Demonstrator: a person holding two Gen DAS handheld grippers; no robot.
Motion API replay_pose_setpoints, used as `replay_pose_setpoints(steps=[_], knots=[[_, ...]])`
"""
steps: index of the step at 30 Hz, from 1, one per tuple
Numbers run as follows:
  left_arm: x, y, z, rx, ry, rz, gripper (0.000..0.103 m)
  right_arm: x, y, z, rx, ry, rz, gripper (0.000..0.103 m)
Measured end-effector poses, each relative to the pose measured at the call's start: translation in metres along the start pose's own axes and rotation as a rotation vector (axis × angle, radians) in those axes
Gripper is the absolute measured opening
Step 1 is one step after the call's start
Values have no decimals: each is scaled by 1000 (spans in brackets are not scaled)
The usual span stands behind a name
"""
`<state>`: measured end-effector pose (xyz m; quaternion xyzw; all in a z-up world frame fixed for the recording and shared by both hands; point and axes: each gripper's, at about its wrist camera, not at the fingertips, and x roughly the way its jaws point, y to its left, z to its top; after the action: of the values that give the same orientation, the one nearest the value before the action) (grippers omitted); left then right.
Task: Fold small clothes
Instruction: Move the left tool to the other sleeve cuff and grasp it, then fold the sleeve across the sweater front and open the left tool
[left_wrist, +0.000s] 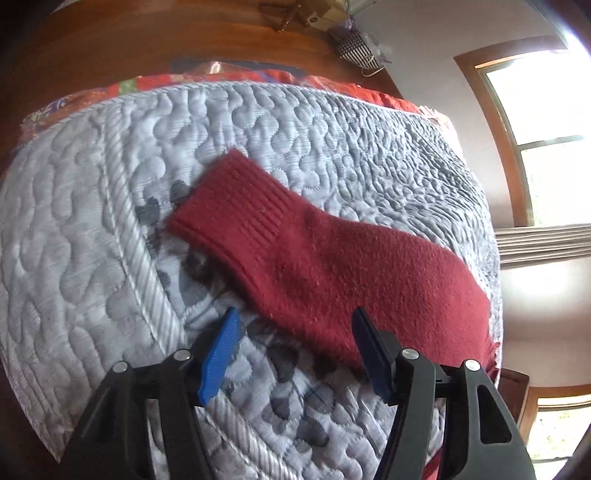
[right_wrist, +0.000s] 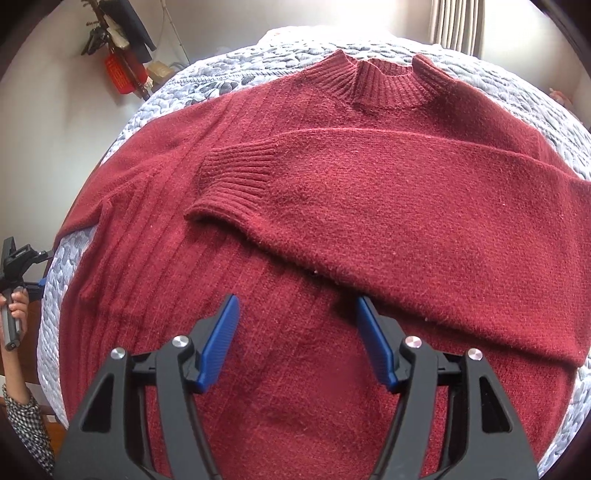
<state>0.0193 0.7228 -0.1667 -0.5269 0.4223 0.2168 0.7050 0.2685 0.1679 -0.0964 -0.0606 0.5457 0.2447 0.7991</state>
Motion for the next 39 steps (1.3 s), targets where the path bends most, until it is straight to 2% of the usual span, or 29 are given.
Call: replay_pose_setpoints(steps=[4, 6, 8, 9, 10, 16, 20, 23, 27, 31, 39], knots=[[17, 3, 13, -20, -11, 24, 59, 1, 1, -1, -13, -4, -7, 66], [21, 4, 16, -20, -27, 47, 48, 1, 0, -1, -13, -6, -2, 65], [22, 4, 17, -23, -44, 74, 25, 1, -2, -1, -11, -8, 8, 65], [22, 5, 17, -28, -54, 80, 20, 1, -2, -1, -10, -11, 12, 65], [21, 4, 17, -30, -64, 85, 10, 0, -2, -2, -9, -14, 15, 65], [-1, -23, 7, 32, -193, 91, 7, -8, -5, -8, -8, -33, 28, 65], [-23, -76, -14, 183, -302, 62, 7, -23, -9, -15, -10, -60, 26, 65], [-32, -126, -36, 315, -339, 24, 7, -35, -15, -22, -10, -81, 6, 65], [-29, -190, -73, 491, -335, -36, 7, -47, -26, -32, -10, -100, -49, 65], [-9, -248, -118, 651, -297, -84, 7, -51, -44, -41, 21, -96, -62, 65], [36, -331, -212, 892, -216, -153, 7, -55, -75, -59, 76, -95, -76, 65]])
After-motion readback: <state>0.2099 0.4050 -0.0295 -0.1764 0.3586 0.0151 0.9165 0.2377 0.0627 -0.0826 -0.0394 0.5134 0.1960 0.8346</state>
